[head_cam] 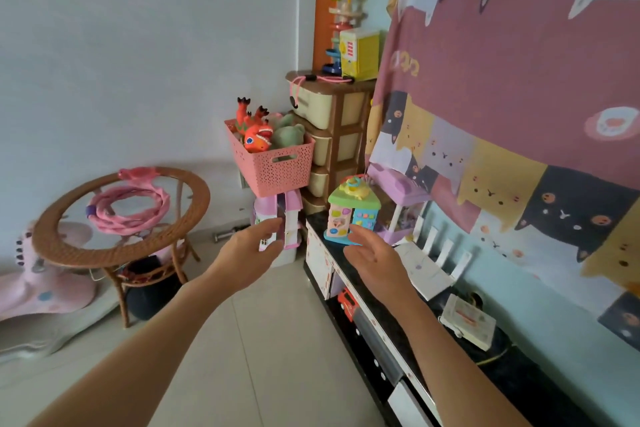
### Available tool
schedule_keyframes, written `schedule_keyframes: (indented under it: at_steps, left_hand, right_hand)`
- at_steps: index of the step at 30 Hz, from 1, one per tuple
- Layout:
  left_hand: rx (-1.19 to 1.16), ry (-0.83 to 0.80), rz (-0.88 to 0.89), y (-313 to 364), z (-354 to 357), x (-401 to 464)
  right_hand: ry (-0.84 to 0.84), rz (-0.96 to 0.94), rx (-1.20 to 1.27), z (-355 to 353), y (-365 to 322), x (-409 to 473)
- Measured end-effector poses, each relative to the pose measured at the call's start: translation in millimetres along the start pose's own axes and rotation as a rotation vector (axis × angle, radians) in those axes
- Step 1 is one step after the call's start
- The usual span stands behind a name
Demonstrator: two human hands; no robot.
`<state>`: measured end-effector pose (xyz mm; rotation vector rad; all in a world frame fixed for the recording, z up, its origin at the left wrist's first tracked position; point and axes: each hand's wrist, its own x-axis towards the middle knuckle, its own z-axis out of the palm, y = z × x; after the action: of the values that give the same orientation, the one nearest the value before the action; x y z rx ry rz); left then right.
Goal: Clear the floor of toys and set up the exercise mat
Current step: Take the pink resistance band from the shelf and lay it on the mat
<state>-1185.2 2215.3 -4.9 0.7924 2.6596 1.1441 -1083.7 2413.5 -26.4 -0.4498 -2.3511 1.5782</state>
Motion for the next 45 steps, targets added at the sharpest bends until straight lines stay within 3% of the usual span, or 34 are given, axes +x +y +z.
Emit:
schedule_keyframes:
  at_steps: [14, 21, 33, 45]
  left_hand:
    - [-0.014, 0.167, -0.135, -13, 3, 231]
    - [-0.034, 0.168, -0.116, -40, -13, 335]
    - [-0.028, 0.16, 0.064, -85, -74, 528]
    - [-0.067, 0.234, 0.028, -95, -103, 606]
  right_hand:
    - [-0.188, -0.156, -0.06, -16, 5, 282]
    - [-0.249, -0.194, -0.108, 16, 2, 398]
    - [-0.109, -0.172, -0.108, 54, -30, 570]
    - [0.047, -0.234, -0.292, 65, -60, 705]
